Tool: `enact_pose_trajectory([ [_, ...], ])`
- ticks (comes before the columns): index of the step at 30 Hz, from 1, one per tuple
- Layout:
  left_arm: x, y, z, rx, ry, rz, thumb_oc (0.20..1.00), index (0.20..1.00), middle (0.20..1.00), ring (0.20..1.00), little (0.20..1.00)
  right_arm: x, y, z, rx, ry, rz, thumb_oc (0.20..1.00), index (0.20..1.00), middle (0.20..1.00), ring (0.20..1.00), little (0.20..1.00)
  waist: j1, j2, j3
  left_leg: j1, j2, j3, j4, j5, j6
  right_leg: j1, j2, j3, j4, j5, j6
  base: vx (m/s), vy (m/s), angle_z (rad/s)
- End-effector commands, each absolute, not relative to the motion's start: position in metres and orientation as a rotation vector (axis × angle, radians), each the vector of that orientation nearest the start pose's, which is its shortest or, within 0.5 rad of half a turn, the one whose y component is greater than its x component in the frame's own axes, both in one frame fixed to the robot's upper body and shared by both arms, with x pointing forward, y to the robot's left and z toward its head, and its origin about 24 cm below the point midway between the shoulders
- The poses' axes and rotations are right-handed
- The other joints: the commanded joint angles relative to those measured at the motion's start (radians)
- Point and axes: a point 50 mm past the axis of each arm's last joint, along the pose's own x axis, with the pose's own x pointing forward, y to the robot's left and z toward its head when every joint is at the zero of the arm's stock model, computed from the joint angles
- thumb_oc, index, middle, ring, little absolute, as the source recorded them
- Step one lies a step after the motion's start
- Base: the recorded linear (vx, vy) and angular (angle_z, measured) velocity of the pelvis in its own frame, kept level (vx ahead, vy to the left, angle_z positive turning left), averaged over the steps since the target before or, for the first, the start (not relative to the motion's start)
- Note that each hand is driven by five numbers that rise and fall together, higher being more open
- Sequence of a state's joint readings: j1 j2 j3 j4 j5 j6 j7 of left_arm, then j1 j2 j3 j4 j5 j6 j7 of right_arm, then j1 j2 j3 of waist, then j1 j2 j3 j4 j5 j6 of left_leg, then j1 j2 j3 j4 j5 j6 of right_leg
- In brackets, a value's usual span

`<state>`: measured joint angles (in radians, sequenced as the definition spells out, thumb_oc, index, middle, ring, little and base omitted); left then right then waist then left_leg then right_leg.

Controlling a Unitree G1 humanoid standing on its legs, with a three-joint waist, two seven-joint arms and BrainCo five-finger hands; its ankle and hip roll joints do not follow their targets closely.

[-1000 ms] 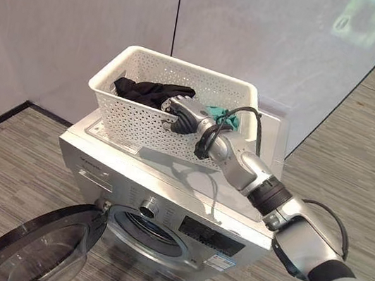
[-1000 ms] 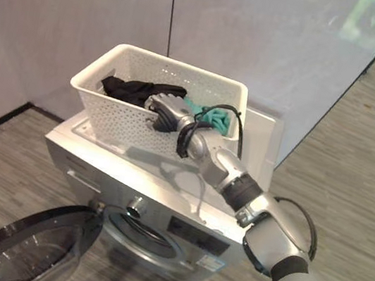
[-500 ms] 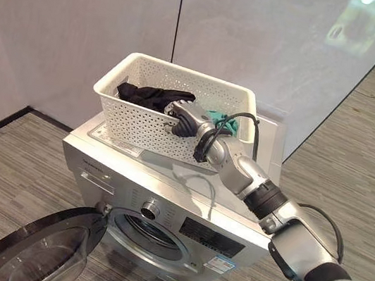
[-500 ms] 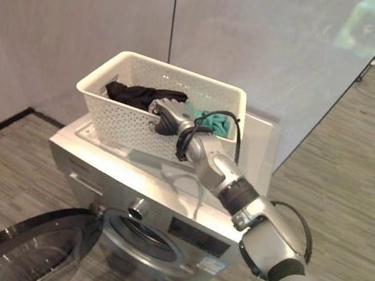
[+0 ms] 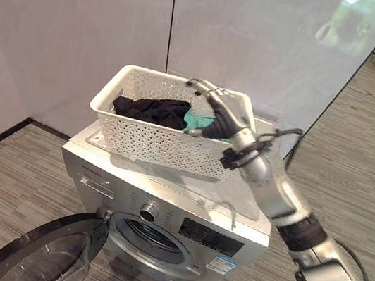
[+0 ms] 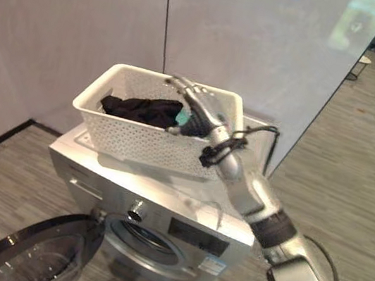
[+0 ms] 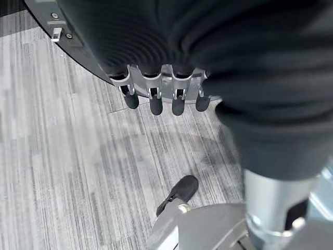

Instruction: Grab the laundry basket,head to the washer,open it,put in the laundry and shut it.

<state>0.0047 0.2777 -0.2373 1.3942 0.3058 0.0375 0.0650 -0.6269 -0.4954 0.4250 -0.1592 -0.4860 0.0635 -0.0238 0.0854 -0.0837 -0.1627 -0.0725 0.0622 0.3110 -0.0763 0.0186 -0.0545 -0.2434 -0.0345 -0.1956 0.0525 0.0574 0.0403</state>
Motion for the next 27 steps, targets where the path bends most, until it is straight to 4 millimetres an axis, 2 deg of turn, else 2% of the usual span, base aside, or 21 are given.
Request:
enact_pose_trajectory([
  [1,0.054,0.272,-0.159,0.769,1.44,-0.128,1.0,1.0,1.0,1.0,1.0,0.3,-0.09,0.244,-0.929,-0.902,0.143,1.0,1.0,1.0,1.0,1.0,-0.016,-0.09,0.034,-0.027,-0.058,-0.01,-0.011,0.006,0.032,0.081,-0.055,0.021,-0.13,0.108,0.108,0.0,0.0,0.0],
  [3,0.054,0.276,-0.158,0.77,1.433,-0.107,1.0,1.0,1.0,1.0,1.0,0.289,-0.104,0.254,-0.896,-0.955,0.094,1.0,1.0,1.0,1.0,1.0,-0.019,-0.087,0.033,-0.026,-0.058,-0.009,-0.011,0.005,0.032,0.081,-0.055,0.021,-0.13,0.107,0.109,0.02,0.013,-0.05],
  [5,0.054,0.276,-0.158,0.773,1.433,-0.109,1.0,1.0,1.0,1.0,1.0,0.288,-0.106,0.254,-0.896,-0.953,0.092,1.0,1.0,1.0,1.0,1.0,-0.017,-0.088,0.033,-0.026,-0.058,-0.009,-0.011,0.005,0.032,0.081,-0.055,0.021,-0.13,0.107,0.11,0.0,0.0,0.0],
  [6,0.055,0.277,-0.157,0.77,1.419,-0.091,1.0,1.0,1.0,1.0,1.0,0.281,-0.122,0.26,-0.888,-0.978,0.038,1.0,1.0,1.0,1.0,1.0,-0.022,-0.087,0.03,-0.025,-0.057,-0.008,-0.011,0.005,0.032,0.083,-0.055,0.021,-0.13,0.106,0.112,0.03,0.009,0.0],
  [7,0.056,0.277,-0.157,0.763,1.411,-0.082,1.0,1.0,1.0,1.0,1.0,0.277,-0.128,0.263,-0.89,-0.998,0.018,1.0,1.0,1.0,1.0,1.0,-0.026,-0.087,0.029,-0.024,-0.057,-0.008,-0.011,0.005,0.031,0.083,-0.055,0.02,-0.13,0.107,0.113,0.04,0.014,0.03],
  [8,0.06,0.272,-0.158,0.751,1.383,-0.071,1.0,1.0,1.0,1.0,1.0,0.271,-0.152,0.261,-0.883,-0.992,-0.061,1.0,1.0,1.0,1.0,1.0,-0.035,-0.086,0.032,-0.022,-0.055,-0.009,-0.011,0.004,0.031,0.084,-0.055,0.018,-0.127,0.105,0.115,0.02,0.009,0.05],
  [9,0.06,0.27,-0.159,0.748,1.376,-0.072,1.0,1.0,1.0,1.0,1.0,0.269,-0.162,0.255,-0.892,-0.965,-0.081,1.0,1.0,1.0,1.0,1.0,-0.036,-0.086,0.03,-0.024,-0.055,-0.01,-0.011,0.006,0.031,0.082,-0.055,0.018,-0.127,0.105,0.116,0.01,0.008,0.1],
  [10,0.06,0.27,-0.159,0.75,1.376,-0.073,1.0,1.0,1.0,1.0,1.0,0.268,-0.163,0.255,-0.893,-0.964,-0.082,1.0,1.0,1.0,1.0,1.0,-0.034,-0.087,0.028,-0.025,-0.055,-0.01,-0.011,0.006,0.031,0.081,-0.055,0.018,-0.126,0.105,0.115,0.02,0.011,0.06],
  [11,0.06,0.269,-0.159,0.737,1.37,-0.061,1.0,1.0,1.0,1.0,1.0,0.265,-0.177,0.247,-0.904,-0.922,-0.121,1.0,1.0,1.0,1.0,1.0,-0.043,-0.082,0.031,-0.019,-0.054,-0.013,-0.011,-0.001,0.031,0.087,-0.053,0.018,-0.125,0.1,0.118,0.0,0.0,0.0],
  [13,0.06,0.269,-0.159,0.742,1.37,-0.065,1.0,1.0,1.0,1.0,1.0,0.264,-0.178,0.246,-0.905,-0.919,-0.124,1.0,1.0,1.0,1.0,1.0,-0.039,-0.086,0.029,-0.025,-0.056,-0.012,-0.011,0.005,0.031,0.082,-0.055,0.018,-0.125,0.104,0.116,0.0,0.004,-0.11],
  [14,0.059,0.265,-0.16,0.708,1.354,-0.03,1.0,1.0,1.0,1.0,1.0,0.246,-0.225,0.198,-0.807,-0.699,-0.222,1.0,1.0,1.0,1.0,1.0,-0.066,-0.077,0.032,-0.023,-0.056,-0.02,-0.011,0.004,0.031,0.086,-0.055,0.01,-0.121,0.096,0.119,0.04,0.018,-0.06],
  [15,0.056,0.264,-0.161,0.689,1.357,-0.02,1.0,1.0,1.0,1.0,1.0,0.232,-0.251,0.159,-0.764,-0.512,-0.279,1.0,1.0,1.0,1.0,1.0,-0.081,-0.068,0.034,-0.02,-0.055,-0.023,-0.011,-0.003,0.031,0.089,-0.055,0.009,-0.116,0.087,0.121,0.03,0.02,0.27],
  [16,0.053,0.263,-0.162,0.691,1.362,-0.02,1.0,1.0,1.0,1.0,1.0,0.223,-0.267,0.134,-0.73,-0.391,-0.338,1.0,1.0,1.0,1.0,1.0,-0.087,-0.065,0.033,-0.023,-0.057,-0.022,-0.011,0.003,0.032,0.086,-0.058,0.01,-0.115,0.088,0.12,0.02,0.015,0.62],
  [18,0.049,0.262,-0.162,0.685,1.375,-0.017,1.0,1.0,1.0,1.0,1.0,0.208,-0.288,0.096,-0.744,-0.189,-0.377,1.0,1.0,1.0,1.0,1.0,-0.101,-0.056,0.036,-0.016,-0.055,-0.019,-0.011,-0.003,0.03,0.09,-0.058,0.014,-0.112,0.082,0.122,0.01,0.003,0.3],
  [19,0.049,0.262,-0.162,0.686,1.374,-0.017,1.0,1.0,1.0,1.0,1.0,0.208,-0.288,0.096,-0.744,-0.19,-0.377,1.0,1.0,1.0,1.0,1.0,-0.1,-0.057,0.034,-0.021,-0.056,-0.018,-0.011,0.002,0.031,0.085,-0.059,0.015,-0.112,0.086,0.121,0.03,0.004,-0.33],
  [20,0.042,0.263,-0.163,0.681,1.404,-0.024,1.0,1.0,1.0,1.0,1.0,0.189,-0.315,0.055,-0.836,0.056,-0.429,1.0,1.0,1.0,1.0,1.0,-0.111,-0.047,0.034,-0.01,-0.057,-0.01,-0.011,-0.001,0.029,0.09,-0.059,0.022,-0.112,0.082,0.12,0.02,0.012,-0.28],
  [22,0.038,0.267,-0.162,0.686,1.418,-0.027,1.0,1.0,1.0,1.0,1.0,0.175,-0.327,0.031,-0.914,0.218,-0.423,1.0,1.0,1.0,1.0,1.0,-0.116,-0.036,0.032,0.0,-0.056,-0.002,-0.011,-0.009,0.027,0.098,-0.06,0.023,-0.115,0.079,0.122,0.05,0.015,-0.3],
  [24,0.039,0.267,-0.162,0.694,1.419,-0.032,1.0,1.0,1.0,1.0,1.0,0.166,-0.331,-0.006,-0.79,0.363,-0.464,1.0,1.0,1.0,1.0,1.0,-0.122,-0.029,0.034,0.003,-0.058,0.007,-0.011,-0.004,0.027,0.095,-0.061,0.029,-0.113,0.084,0.121,0.0,0.003,-0.28],
  [26,0.042,0.266,-0.162,0.694,1.409,-0.04,1.0,1.0,1.0,1.0,1.0,0.145,-0.327,-0.054,-0.65,0.579,-0.462,1.0,1.0,1.0,1.0,1.0,-0.125,-0.02,0.039,0.013,-0.056,0.013,-0.011,-0.007,0.027,0.099,-0.059,0.037,-0.111,0.08,0.12,-0.02,0.004,-0.16],
  [27,0.044,0.266,-0.162,0.691,1.407,-0.04,1.0,1.0,1.0,1.0,1.0,0.137,-0.325,-0.07,-0.577,0.656,-0.473,1.0,1.0,1.0,1.0,1.0,-0.126,-0.016,0.038,0.015,-0.056,0.017,-0.011,-0.007,0.026,0.101,-0.059,0.039,-0.113,0.08,0.119,-0.02,-0.004,-0.05],
])
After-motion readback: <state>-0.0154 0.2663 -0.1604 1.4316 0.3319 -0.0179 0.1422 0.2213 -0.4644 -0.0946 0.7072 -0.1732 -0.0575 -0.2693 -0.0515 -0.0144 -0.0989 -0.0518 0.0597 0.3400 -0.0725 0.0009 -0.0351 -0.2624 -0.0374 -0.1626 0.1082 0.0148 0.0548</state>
